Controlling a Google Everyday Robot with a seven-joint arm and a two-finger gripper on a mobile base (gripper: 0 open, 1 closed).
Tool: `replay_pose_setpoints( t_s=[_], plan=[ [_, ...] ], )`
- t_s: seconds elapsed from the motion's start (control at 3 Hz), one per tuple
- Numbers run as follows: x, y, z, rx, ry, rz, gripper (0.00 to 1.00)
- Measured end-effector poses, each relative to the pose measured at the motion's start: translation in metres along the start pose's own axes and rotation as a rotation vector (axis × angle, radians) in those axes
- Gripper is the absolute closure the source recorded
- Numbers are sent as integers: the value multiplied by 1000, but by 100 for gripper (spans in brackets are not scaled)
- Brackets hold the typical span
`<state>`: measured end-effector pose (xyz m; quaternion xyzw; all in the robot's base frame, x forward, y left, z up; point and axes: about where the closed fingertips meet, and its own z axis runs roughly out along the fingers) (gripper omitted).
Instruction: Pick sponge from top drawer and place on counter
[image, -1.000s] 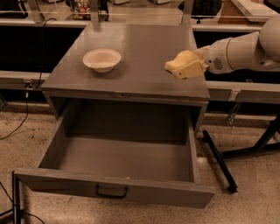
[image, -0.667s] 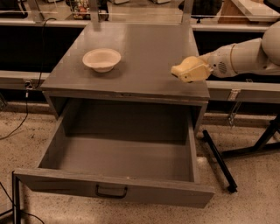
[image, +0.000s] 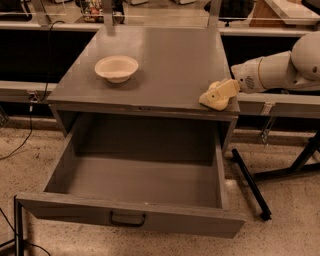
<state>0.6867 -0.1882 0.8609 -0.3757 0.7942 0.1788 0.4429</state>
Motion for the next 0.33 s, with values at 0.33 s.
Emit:
replay_pose_setpoints(
  t_s=[0.33],
  plan=[
    [0,0,0,0,0,0,0]
  ],
)
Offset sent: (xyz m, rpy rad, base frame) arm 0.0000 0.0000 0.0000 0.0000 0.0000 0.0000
